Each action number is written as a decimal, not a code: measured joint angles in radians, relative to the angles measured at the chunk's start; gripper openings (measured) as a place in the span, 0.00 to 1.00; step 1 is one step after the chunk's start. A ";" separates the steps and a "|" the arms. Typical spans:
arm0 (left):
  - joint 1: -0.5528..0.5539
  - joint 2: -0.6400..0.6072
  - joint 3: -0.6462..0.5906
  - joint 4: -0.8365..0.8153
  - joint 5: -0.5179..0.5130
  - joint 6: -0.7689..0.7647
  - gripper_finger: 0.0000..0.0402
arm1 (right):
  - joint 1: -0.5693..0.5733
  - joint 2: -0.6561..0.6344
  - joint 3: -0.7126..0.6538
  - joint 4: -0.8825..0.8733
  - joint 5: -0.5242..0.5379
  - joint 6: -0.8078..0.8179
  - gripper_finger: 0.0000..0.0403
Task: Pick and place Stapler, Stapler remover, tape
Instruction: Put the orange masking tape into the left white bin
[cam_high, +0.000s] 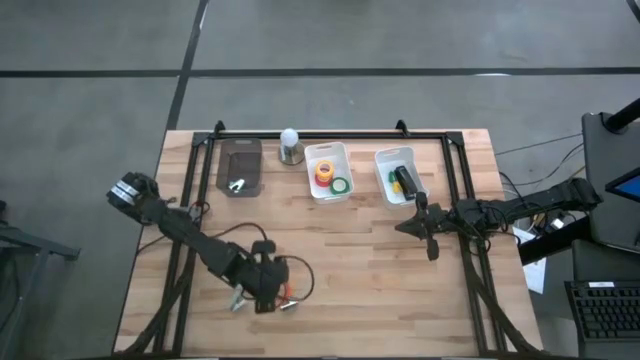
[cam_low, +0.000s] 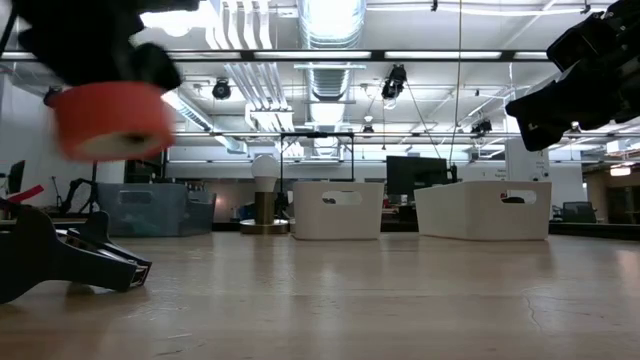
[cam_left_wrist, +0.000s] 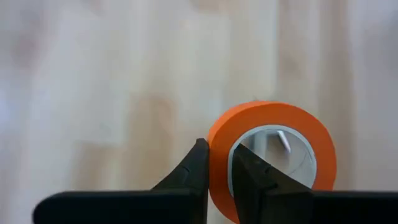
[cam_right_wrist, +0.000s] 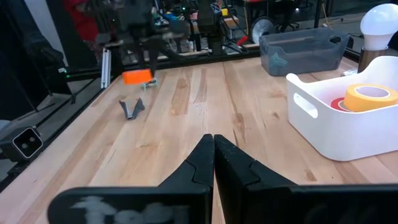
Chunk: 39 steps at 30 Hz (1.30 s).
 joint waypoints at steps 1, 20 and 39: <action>0.012 -0.011 0.000 0.010 -0.041 0.020 0.10 | 0.000 0.000 0.000 0.000 0.000 0.000 0.02; 0.438 -0.056 0.049 0.471 -0.221 0.600 0.14 | 0.000 0.000 0.000 0.000 0.000 0.000 0.02; 0.907 0.066 0.086 0.557 0.038 0.336 0.15 | 0.000 0.000 0.000 0.000 0.000 0.000 0.02</action>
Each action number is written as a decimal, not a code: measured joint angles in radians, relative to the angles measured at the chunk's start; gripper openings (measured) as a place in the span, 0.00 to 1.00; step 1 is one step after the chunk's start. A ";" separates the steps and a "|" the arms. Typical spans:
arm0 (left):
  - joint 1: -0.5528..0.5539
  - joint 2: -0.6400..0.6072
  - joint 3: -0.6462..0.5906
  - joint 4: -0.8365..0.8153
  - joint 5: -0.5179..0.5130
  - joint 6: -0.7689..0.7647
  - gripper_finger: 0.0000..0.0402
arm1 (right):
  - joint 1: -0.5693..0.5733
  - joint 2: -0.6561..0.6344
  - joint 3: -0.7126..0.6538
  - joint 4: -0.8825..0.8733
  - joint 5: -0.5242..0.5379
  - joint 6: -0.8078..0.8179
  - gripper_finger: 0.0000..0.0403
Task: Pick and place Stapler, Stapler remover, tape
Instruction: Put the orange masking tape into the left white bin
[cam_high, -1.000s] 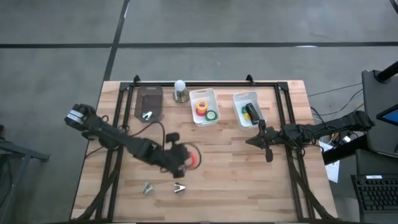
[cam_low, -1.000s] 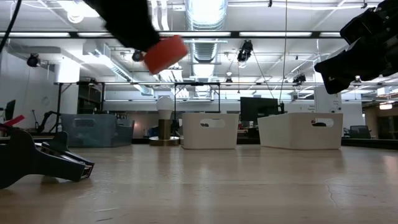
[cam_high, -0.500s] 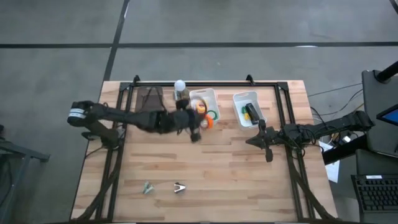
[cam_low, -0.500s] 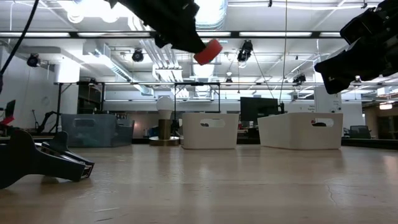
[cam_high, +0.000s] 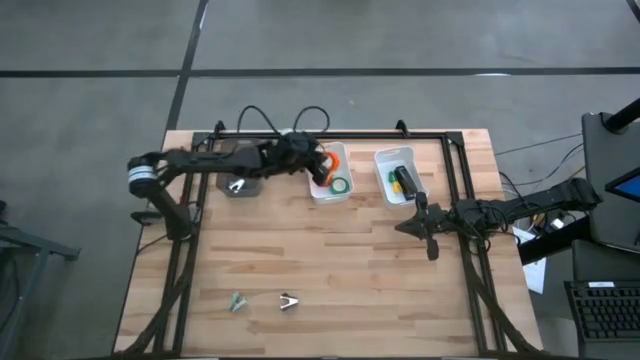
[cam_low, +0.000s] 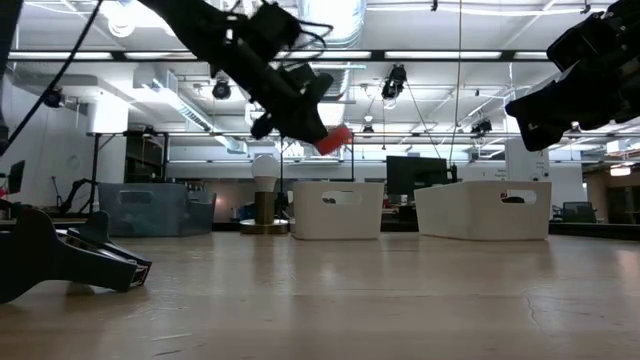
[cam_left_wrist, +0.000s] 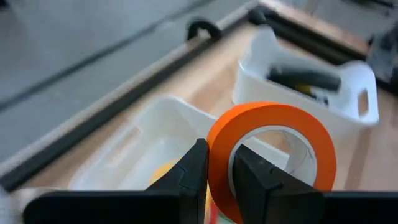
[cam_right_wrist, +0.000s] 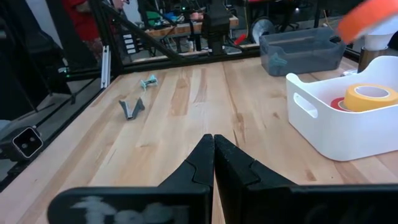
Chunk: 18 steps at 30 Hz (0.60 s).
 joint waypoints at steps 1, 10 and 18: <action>-0.001 0.022 0.006 -0.003 0.015 -0.003 0.15 | 0.000 0.000 0.000 0.000 0.000 0.000 0.02; -0.003 0.190 0.122 -0.097 0.124 -0.003 0.15 | 0.000 0.000 0.000 0.000 0.000 0.000 0.02; -0.004 0.291 0.196 -0.189 0.144 0.021 0.16 | 0.000 0.000 0.000 0.000 0.000 0.000 0.02</action>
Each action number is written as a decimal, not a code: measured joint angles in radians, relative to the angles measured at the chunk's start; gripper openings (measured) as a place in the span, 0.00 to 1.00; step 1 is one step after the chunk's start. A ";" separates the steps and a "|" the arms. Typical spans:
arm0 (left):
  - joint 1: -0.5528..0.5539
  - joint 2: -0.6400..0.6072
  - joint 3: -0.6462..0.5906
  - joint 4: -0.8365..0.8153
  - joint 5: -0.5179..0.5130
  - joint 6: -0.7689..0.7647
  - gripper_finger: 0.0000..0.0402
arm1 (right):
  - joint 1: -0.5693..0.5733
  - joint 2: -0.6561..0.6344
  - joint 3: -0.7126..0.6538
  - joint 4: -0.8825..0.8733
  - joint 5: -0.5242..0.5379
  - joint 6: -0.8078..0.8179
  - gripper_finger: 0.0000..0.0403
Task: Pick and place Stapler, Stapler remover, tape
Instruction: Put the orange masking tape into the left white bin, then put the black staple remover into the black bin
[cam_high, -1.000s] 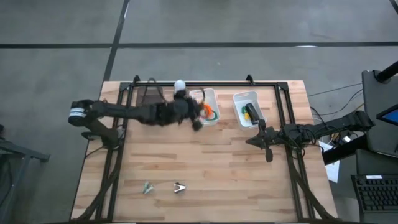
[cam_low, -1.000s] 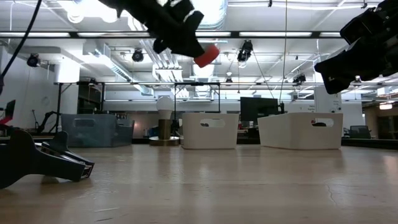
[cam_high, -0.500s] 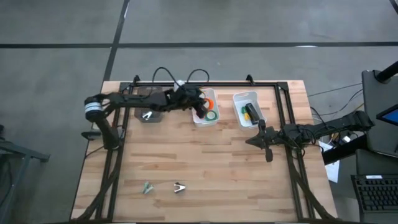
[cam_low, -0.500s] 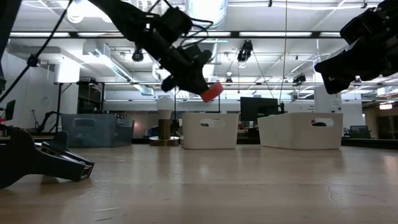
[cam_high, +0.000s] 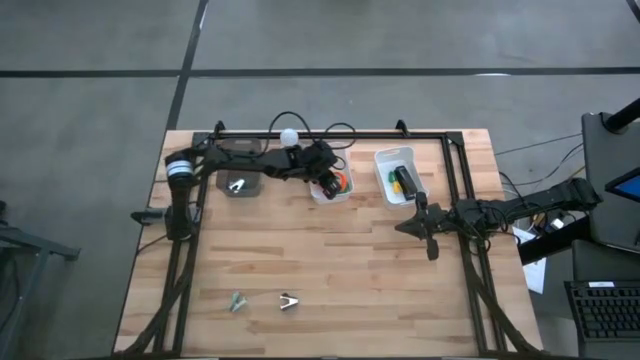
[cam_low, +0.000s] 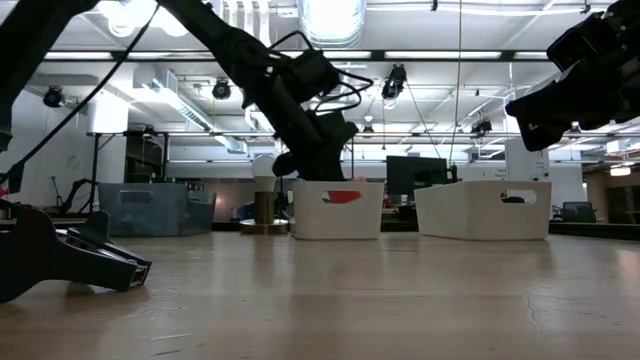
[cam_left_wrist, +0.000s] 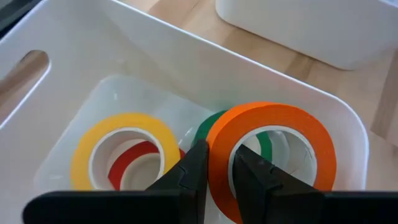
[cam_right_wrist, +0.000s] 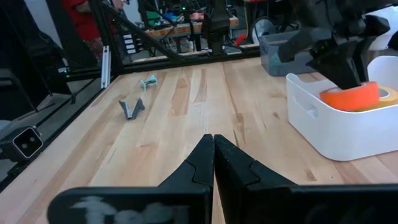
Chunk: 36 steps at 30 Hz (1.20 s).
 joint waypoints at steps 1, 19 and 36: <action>0.000 0.005 0.003 0.002 0.003 0.000 0.16 | 0.000 0.000 0.000 0.000 0.000 0.000 0.02; 0.000 0.026 0.009 0.003 0.056 0.027 0.16 | 0.000 0.000 0.000 0.000 0.000 0.000 0.02; -0.007 -0.028 0.049 -0.090 0.126 0.022 0.47 | 0.000 0.000 0.000 0.000 0.000 0.000 0.02</action>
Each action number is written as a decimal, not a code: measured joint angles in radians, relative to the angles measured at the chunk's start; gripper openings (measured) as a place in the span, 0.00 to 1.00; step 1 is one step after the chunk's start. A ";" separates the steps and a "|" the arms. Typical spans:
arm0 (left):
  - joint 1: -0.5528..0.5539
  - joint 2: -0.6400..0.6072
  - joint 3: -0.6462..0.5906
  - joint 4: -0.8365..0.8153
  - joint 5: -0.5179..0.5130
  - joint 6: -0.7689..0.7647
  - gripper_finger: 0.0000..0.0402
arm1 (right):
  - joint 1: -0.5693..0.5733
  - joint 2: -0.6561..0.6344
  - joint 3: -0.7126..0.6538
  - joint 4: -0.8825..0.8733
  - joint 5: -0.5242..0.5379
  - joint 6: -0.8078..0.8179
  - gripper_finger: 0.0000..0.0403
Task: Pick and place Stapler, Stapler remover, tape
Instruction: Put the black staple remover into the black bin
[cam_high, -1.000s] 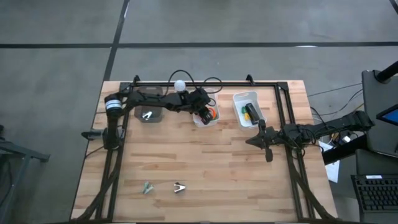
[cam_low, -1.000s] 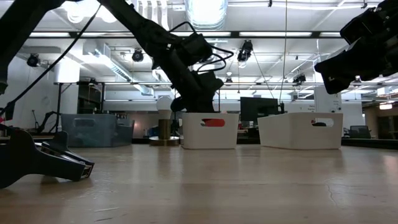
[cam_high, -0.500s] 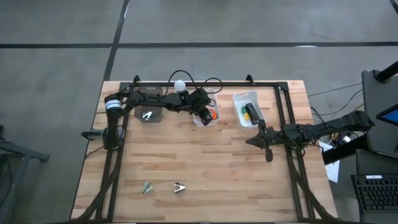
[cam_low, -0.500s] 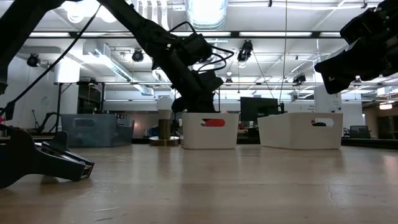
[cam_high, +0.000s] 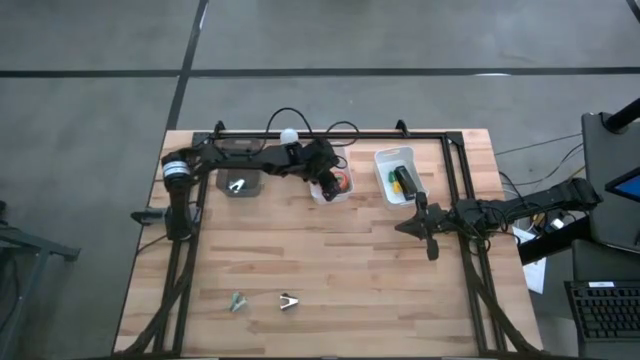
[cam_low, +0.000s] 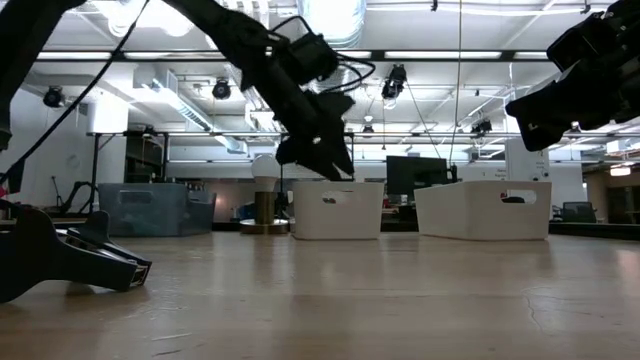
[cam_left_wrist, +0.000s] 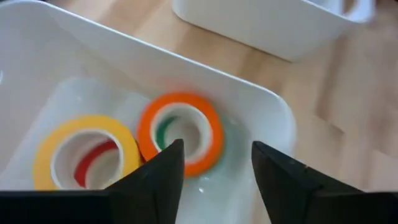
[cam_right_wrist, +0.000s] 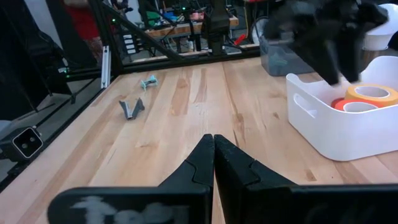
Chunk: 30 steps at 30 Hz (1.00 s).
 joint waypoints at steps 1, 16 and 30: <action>-0.002 -0.014 0.006 -0.034 0.018 0.001 0.47 | 0.000 0.000 0.000 0.000 0.000 0.000 0.02; -0.363 -0.339 -0.135 -0.220 0.065 -0.002 0.47 | 0.000 0.001 0.000 0.000 0.000 0.000 0.02; -0.735 -0.427 -0.277 -0.206 -0.111 -0.110 0.47 | 0.000 0.004 0.000 0.000 0.000 0.000 0.02</action>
